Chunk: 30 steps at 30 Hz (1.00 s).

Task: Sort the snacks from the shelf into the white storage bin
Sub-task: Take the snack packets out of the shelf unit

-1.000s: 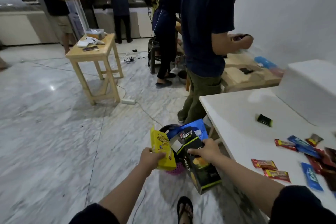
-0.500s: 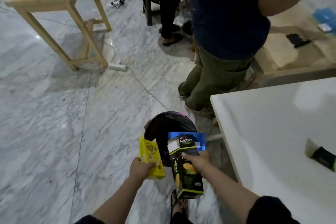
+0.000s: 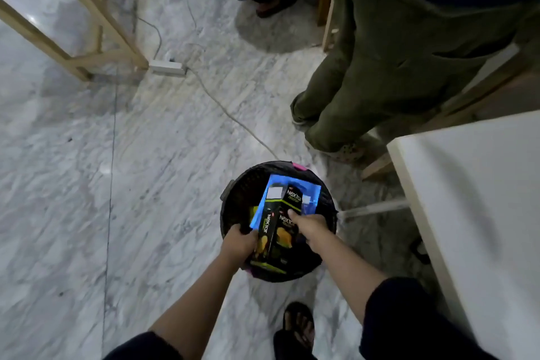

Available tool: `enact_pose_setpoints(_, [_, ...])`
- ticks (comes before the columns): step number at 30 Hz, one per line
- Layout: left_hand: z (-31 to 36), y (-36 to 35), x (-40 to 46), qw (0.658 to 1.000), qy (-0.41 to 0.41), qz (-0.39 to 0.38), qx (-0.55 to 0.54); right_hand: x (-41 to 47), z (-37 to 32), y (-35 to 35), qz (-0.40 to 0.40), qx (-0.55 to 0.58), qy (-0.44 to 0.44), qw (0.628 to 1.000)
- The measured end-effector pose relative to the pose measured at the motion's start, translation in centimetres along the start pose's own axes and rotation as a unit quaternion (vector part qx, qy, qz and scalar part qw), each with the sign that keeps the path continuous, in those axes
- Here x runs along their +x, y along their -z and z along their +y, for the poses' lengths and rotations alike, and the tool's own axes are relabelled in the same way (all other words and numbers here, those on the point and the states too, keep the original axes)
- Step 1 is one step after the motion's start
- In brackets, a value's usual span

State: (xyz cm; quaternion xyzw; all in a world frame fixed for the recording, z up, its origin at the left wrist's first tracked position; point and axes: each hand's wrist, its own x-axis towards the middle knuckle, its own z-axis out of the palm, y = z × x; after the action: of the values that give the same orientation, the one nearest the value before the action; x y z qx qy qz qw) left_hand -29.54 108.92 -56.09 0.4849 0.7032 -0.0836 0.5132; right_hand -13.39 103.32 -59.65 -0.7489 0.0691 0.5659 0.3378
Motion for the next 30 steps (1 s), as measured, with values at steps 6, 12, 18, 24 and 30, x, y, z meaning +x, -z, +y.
enact_pose_setpoints(6, [-1.3, -0.2, -2.3, 1.0, 0.006, -0.01, -0.029, -1.4, 1.2, 0.6, 0.001, -0.052, -0.018, 0.998])
enact_pose_setpoints(12, [-1.9, 0.9, -8.7, 0.999, -0.031, -0.027, -0.001, -7.7, 3.9, 1.4, 0.028, -0.076, 0.011, 0.997])
enact_pose_setpoints(18, [-2.7, 2.5, -18.9, 0.994, -0.103, -0.03, 0.013, -18.9, 7.0, 3.3, 0.044, -0.068, 0.051, 0.995])
enact_pose_setpoints(24, [-6.3, 3.4, -30.9, 0.983, -0.183, -0.025, 0.021, -31.8, 11.0, 5.5, 0.083, -0.089, 0.163, 0.979])
enact_pose_setpoints(30, [-10.2, 1.3, -42.8, 0.958, -0.281, -0.052, 0.033, -45.5, 17.6, 10.8, 0.127, -0.081, 0.247, 0.957])
